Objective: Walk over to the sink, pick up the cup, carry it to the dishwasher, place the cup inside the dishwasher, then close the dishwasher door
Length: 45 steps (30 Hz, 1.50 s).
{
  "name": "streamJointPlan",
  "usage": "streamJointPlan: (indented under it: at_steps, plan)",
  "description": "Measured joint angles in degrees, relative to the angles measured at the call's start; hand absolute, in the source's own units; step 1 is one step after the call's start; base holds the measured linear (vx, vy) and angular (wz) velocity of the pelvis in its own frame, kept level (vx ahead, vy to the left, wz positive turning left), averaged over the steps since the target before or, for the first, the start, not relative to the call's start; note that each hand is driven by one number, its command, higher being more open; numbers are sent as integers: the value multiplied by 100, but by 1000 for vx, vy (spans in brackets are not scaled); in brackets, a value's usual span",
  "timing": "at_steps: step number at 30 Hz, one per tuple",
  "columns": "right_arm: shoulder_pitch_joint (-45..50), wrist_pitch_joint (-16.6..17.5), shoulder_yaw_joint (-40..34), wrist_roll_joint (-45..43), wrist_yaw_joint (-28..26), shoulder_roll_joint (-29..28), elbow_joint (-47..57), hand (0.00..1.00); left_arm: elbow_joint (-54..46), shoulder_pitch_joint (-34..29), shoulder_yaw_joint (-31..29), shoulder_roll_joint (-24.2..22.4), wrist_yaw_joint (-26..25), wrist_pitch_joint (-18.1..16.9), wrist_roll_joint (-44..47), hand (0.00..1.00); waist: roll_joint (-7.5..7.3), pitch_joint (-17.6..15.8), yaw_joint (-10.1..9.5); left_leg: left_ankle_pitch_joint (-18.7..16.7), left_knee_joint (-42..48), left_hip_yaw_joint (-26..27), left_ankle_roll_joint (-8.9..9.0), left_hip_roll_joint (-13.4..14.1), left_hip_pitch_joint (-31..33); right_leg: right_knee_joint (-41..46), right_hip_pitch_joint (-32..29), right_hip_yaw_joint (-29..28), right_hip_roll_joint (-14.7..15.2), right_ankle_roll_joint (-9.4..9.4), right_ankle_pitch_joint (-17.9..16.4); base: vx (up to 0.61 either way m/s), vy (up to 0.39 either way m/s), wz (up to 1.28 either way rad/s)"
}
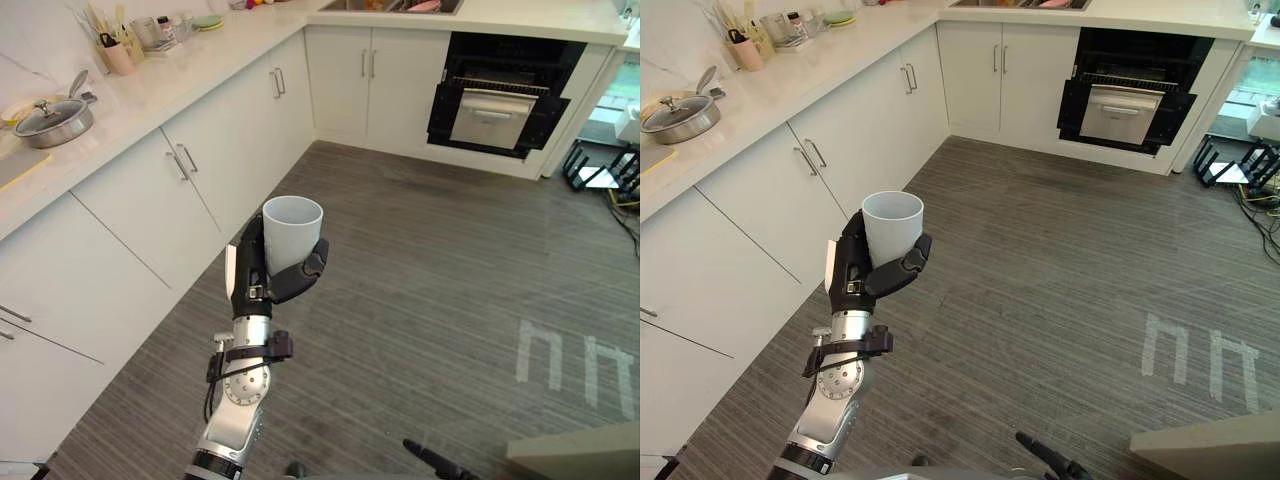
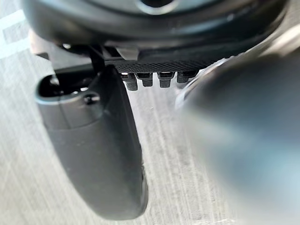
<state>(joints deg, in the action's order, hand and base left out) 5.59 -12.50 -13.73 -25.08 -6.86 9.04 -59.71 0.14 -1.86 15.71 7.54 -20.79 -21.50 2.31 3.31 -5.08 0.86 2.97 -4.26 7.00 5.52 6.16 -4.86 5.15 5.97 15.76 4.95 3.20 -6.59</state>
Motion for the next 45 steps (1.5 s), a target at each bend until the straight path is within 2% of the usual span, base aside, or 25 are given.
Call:
streamJointPlan:
  at_steps: [2, 3, 10, 14, 15, 18, 19, 20, 21, 22, 23, 24, 28, 30, 33, 34, 35, 36, 37, 38, 39, 40, 41, 43, 45]
  plan:
    - [-61, -31, 69, -2, 180, -20, -12, 100, -10, -71, 63, 71, 153, 131, 119, 0, -33, 15, -10, -67, 1, 62, 31, 23, -92, -2, 68, -25, -18, -1, 1, 47, 1, -1]
    - [278, 723, -337, 736, -73, -433, -456, 100, -268, -558, -92, 542, 491, 163, 337, 0, -576, 134, 39, 136, -109, 240, -302, -507, -95, -633, 213, -101, 403, 304, 496, 18, 5, -3]
    - [576, 741, -304, 828, -250, -420, -293, 100, -269, -583, -316, 376, 507, 163, 357, 0, -569, 169, 129, 59, -77, 349, -299, -488, -182, -815, 293, -226, 378, 278, 574, 5, 0, -12]
    - [731, 493, -214, 951, -589, -351, -44, 100, -260, -575, -423, 239, 618, 195, 616, 0, -577, 164, 228, -7, 5, 292, -319, -505, -181, -822, 368, -113, 402, 277, 575, 28, -10, 7]
    - [739, 398, -147, 1014, -721, -272, -52, 100, -259, -573, -454, 159, 690, 261, 703, 0, -582, 164, 215, -187, 289, 266, -314, -514, -72, -672, 336, -23, 442, 255, 544, 14, 8, 7]
    - [723, 213, -75, 1073, -1007, -86, 123, 100, -284, -547, -697, -182, 922, 397, 1021, 0, -470, 178, 136, -764, 1151, 239, -553, -438, 370, 728, -318, 18, 589, 199, 188, -22, 74, -9]
    - [700, 151, -66, 1063, -1049, -40, 215, 100, -297, -511, -753, -190, 962, 405, 1059, 0, -492, 81, 115, -886, 1288, 242, -524, -457, 366, 1382, -535, -15, 694, 59, -11, -92, 90, 4]
    - [670, 91, -105, 963, -1113, -60, 438, 100, -305, -519, -802, -134, 1006, 414, 1134, 0, -624, -81, 212, -1004, 1485, 160, -602, -585, 342, 2800, -1068, -159, 1019, -180, -56, -100, 88, 53]
    - [658, 83, -81, 953, -1116, -67, 510, 100, -302, -580, -765, -74, 1052, 445, 1132, 0, -738, -90, 310, -1035, 1486, -37, -659, -733, 290, 3525, -1366, -447, 1150, -378, 132, -75, 100, 72]
    - [644, 78, -70, 951, -1101, -69, 493, 100, -294, -607, -735, -74, 1079, 446, 1136, 0, -758, -94, 321, -1035, 1431, -118, -683, -752, 253, 3675, -1479, -577, 1118, -381, 117, 29, 81, 80]
    - [594, 79, -66, 941, -1071, -94, 414, 100, -292, -671, -741, -56, 1098, 437, 1163, 0, -770, -102, 270, -1017, 1380, -225, -714, -724, 189, 3634, -1556, -651, 909, -321, -177, 125, 31, 52]
    - [584, 87, -75, 935, -1068, -110, 363, 100, -239, -684, -817, -56, 1055, 436, 1256, 0, -765, -107, 221, -1016, 1377, -295, -718, -717, 181, 3380, -1611, -629, 717, -250, -444, 135, 14, 37]
    - [543, 400, -402, 837, -1114, -237, 205, 100, -204, -642, -754, -37, 984, 449, 1470, 0, -606, -245, 224, -1256, 1550, -440, -721, -622, 47, 2467, -1971, -624, 252, -143, -537, 150, -51, 18]
    - [543, 448, -479, 836, -1221, -260, 356, 100, -245, -603, -534, -33, 1051, 483, 1477, 0, -509, -359, 270, -1629, 1856, -485, -592, -400, -166, 2077, -2118, -738, 79, -52, -421, 247, -122, 14]
    - [634, 283, -333, 839, -1182, -256, 644, 100, -419, -581, -276, -44, 1171, 496, 1471, 0, -574, -326, 278, -2390, 2358, -495, -338, -230, -515, 2086, -2196, -767, 135, -165, -102, 475, -274, 1]
    - [678, 185, -336, 833, -1153, -238, 746, 100, -532, -580, -155, -90, 1177, 504, 1467, 0, -509, -260, 317, -2576, 2306, -506, -340, -98, -720, 2473, -2240, -680, 70, -233, -23, 509, -276, 6]
    - [700, 147, -340, 826, -1142, -222, 813, 100, -563, -585, -102, -146, 1178, 517, 1464, 0, -458, -196, 332, -2612, 2236, -489, -364, -13, -822, 2604, -2227, -605, -9, -229, -246, 543, -251, 22]
    - [741, 86, -292, 834, -1063, -203, 969, 100, -677, -539, 63, -239, 1177, 597, 1459, 0, -249, -62, 395, -2604, 2754, -530, -414, 146, -716, 2679, -2196, -440, -147, -325, -523, 578, -229, 31]
    - [744, 5, -195, 841, -985, -130, 1012, 100, -772, -489, 214, -419, 1194, 639, 1452, 0, -156, -64, 439, -2266, 4038, -546, -299, 167, -363, 2684, -2033, -329, -247, -450, -686, 476, -172, 32]
    - [758, -53, -185, 840, -947, -131, 1044, 100, -834, -490, 269, -486, 1199, 657, 1452, 0, -122, -68, 450, -1958, 4481, -499, -230, 170, -268, 2671, -1896, -286, -298, -503, -782, 721, -234, 27]
    - [795, -129, -178, 841, -829, -174, 1166, 100, -952, -490, 302, -585, 1231, 670, 1447, 0, -119, -70, 463, -1188, 5206, -423, -68, 319, 3, 2554, -1621, -236, -392, -636, -954, 586, -189, 14]
    - [813, -148, -150, 845, -787, -180, 1190, 100, -984, -480, 297, -625, 1236, 670, 1447, 0, -115, -87, 452, -697, 5633, -380, -46, 421, 223, 2407, -1435, -241, -445, -686, -1000, 794, -237, 2]
    - [848, -186, -97, 851, -709, -193, 1178, 100, -1002, -457, 285, -661, 1229, 670, 1447, 0, -72, -141, 372, -516, 6561, -139, -128, 705, 659, 2031, -989, -269, -576, -704, -1010, 527, -128, -17]
    - [955, -224, -43, 853, -590, -165, 1138, 100, -1002, -462, 259, -628, 1219, 670, 1448, 0, -139, -157, 232, -969, 7072, 136, -329, 765, 1213, 1487, -428, -347, -604, -707, -994, 505, -97, -25]
    - [840, -201, 98, 968, -580, -76, 900, 100, -1032, -465, 10, -521, 1232, 668, 1450, 0, -147, -131, 118, -1582, 5870, 495, -486, 531, 1694, 905, 170, -568, -531, -688, -979, 495, -62, -34]
